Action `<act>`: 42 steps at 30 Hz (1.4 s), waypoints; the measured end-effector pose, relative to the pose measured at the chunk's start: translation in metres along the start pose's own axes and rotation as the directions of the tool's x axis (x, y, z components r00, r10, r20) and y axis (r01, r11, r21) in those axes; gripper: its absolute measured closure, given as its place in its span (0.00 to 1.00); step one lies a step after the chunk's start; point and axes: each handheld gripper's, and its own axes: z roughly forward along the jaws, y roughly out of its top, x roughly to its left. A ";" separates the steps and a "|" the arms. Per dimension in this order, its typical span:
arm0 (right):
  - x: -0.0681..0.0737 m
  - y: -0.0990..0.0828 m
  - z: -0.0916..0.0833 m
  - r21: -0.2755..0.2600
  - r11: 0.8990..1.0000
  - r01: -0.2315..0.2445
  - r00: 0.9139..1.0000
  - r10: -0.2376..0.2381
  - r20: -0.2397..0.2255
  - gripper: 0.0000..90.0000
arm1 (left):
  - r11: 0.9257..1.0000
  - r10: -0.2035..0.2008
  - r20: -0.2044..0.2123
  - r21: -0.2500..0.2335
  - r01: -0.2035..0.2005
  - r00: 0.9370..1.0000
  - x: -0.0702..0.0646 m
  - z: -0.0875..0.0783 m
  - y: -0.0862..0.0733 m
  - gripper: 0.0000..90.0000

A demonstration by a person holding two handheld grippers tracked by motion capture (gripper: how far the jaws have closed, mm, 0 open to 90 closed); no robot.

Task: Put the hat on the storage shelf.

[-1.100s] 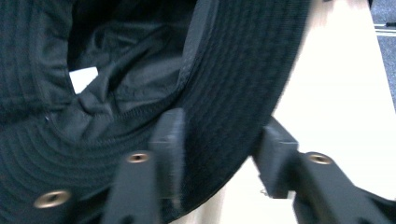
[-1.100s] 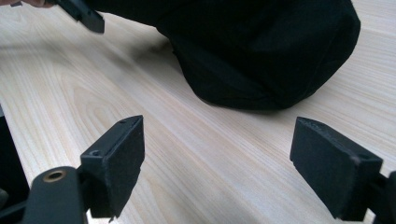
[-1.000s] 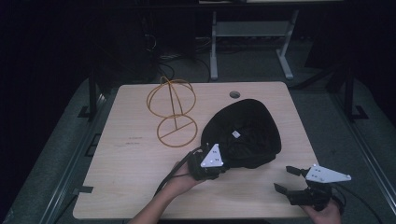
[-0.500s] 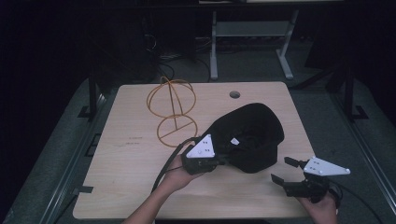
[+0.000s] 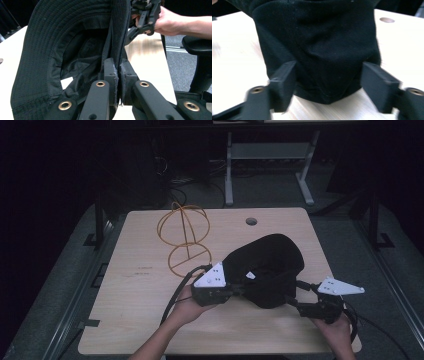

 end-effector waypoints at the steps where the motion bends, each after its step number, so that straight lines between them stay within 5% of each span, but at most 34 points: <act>1: -0.001 0.000 0.001 0.007 1.000 0.002 1.000 -0.002 -0.006 0.40 | 1.000 -0.001 0.002 -0.001 0.001 1.000 0.000 0.001 0.000 0.95; 3: -0.001 -0.001 0.007 0.008 1.000 0.007 1.000 -0.007 -0.022 0.57 | 1.000 -0.002 0.005 0.000 0.002 1.000 0.000 0.001 -0.001 0.95; 4: -0.001 -0.001 0.007 0.008 1.000 0.007 1.000 -0.007 -0.022 0.57 | 1.000 -0.002 0.005 0.000 0.002 1.000 0.000 0.001 -0.001 0.95; 6: 0.002 -0.005 0.010 0.015 0.999 0.033 0.999 -0.033 -0.031 0.79 | 1.000 0.003 0.006 0.010 -0.003 1.000 -0.001 0.001 -0.002 0.95; 10: 0.008 -0.005 0.011 0.008 0.997 0.078 0.996 -0.078 -0.038 0.94 | 1.000 0.004 -0.001 0.010 -0.004 1.000 0.000 -0.001 -0.004 0.95; 19: 0.013 -0.002 0.009 -0.015 0.995 0.097 0.994 -0.098 -0.042 0.97 | 1.000 -0.012 -0.032 0.025 0.013 0.999 0.001 -0.010 -0.007 0.85; 23: 0.014 -0.001 0.008 -0.019 0.995 0.094 0.995 -0.095 -0.041 0.97 | 0.999 -0.031 -0.050 0.040 0.033 0.998 0.001 -0.013 -0.008 0.65; 25: 0.014 0.001 0.007 -0.021 0.996 0.085 0.996 -0.086 -0.038 0.97 | 0.997 -0.077 -0.032 0.030 0.078 0.997 0.005 -0.017 -0.012 0.58; 28: 0.015 0.003 0.005 -0.021 0.996 0.086 0.996 -0.087 -0.035 0.97 | 0.996 -0.087 -0.049 0.025 0.088 0.995 0.005 -0.022 -0.017 0.52; 42: 0.013 0.018 -0.009 -0.047 0.996 0.074 0.997 -0.075 -0.004 0.97 | 0.990 -0.129 -0.137 0.046 0.136 0.982 0.003 -0.052 -0.053 0.45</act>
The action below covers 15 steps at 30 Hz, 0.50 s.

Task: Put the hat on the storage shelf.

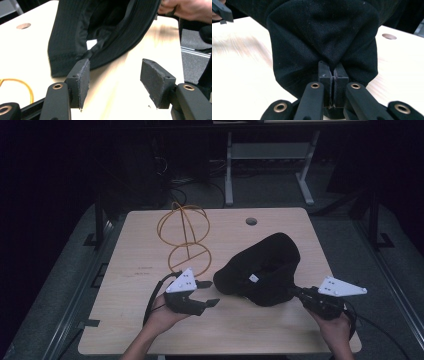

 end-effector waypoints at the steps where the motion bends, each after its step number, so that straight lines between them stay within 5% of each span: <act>1: 0.000 0.006 -0.002 -0.002 1.000 0.013 1.000 -0.013 0.002 0.97 | 1.000 -0.004 -0.007 0.001 0.004 1.000 0.000 -0.002 -0.003 0.45; 15: 0.002 0.043 -0.005 -0.015 0.999 0.034 0.999 -0.034 -0.016 0.98 | 0.998 -0.046 -0.052 0.033 0.048 0.998 0.006 -0.012 -0.036 0.43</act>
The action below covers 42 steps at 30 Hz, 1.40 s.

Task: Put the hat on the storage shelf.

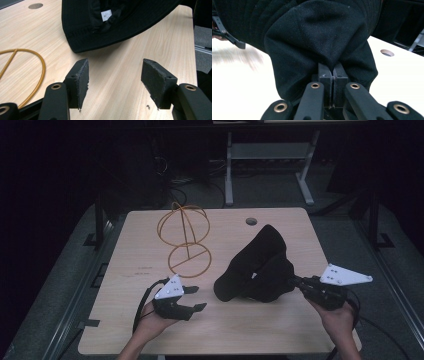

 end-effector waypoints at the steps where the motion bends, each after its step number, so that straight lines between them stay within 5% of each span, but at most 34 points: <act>1: 0.000 0.005 0.000 -0.005 1.000 -0.002 1.000 0.002 -0.009 0.98 | 1.000 0.000 0.000 0.004 0.000 1.000 0.000 0.000 -0.001 0.42; 16: -0.011 0.030 -0.002 -0.004 0.994 -0.108 0.991 0.107 -0.079 0.98 | 1.000 -0.008 -0.016 0.008 0.008 1.000 0.002 0.000 -0.009 0.41; 42: -0.020 0.090 0.010 -0.025 0.985 -0.173 0.974 0.167 -0.155 0.98 | 1.000 -0.013 -0.037 0.012 0.013 0.999 0.007 0.001 -0.014 0.39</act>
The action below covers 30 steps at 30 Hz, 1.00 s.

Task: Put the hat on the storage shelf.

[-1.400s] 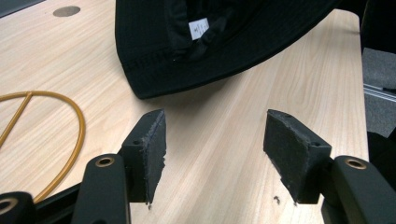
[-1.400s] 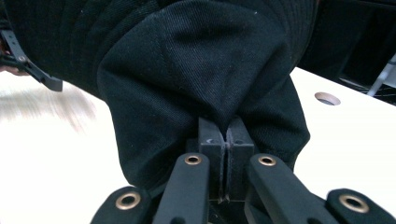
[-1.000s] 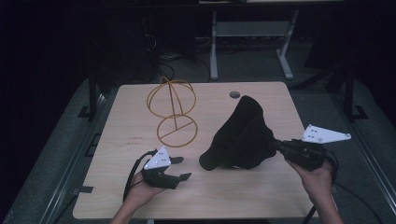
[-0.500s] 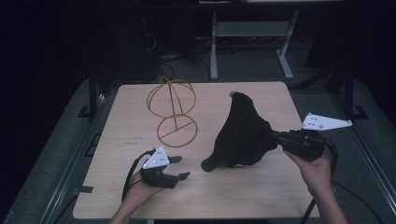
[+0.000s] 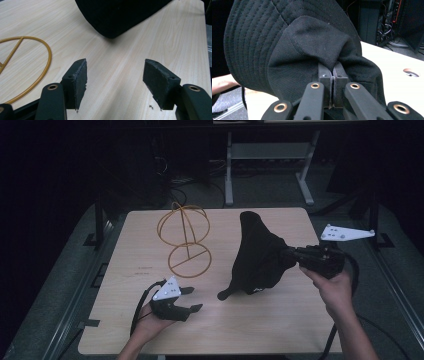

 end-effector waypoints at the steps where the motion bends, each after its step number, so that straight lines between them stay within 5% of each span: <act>1: 0.000 0.007 0.000 -0.006 1.000 0.002 1.000 -0.002 -0.005 0.98 | 1.000 0.001 0.000 0.000 -0.001 1.000 0.000 0.000 0.000 0.39; 30: 0.016 0.104 0.031 -0.025 0.999 0.043 0.998 -0.043 -0.035 0.98 | 0.999 0.033 0.002 0.026 -0.033 0.999 -0.004 0.009 -0.003 0.34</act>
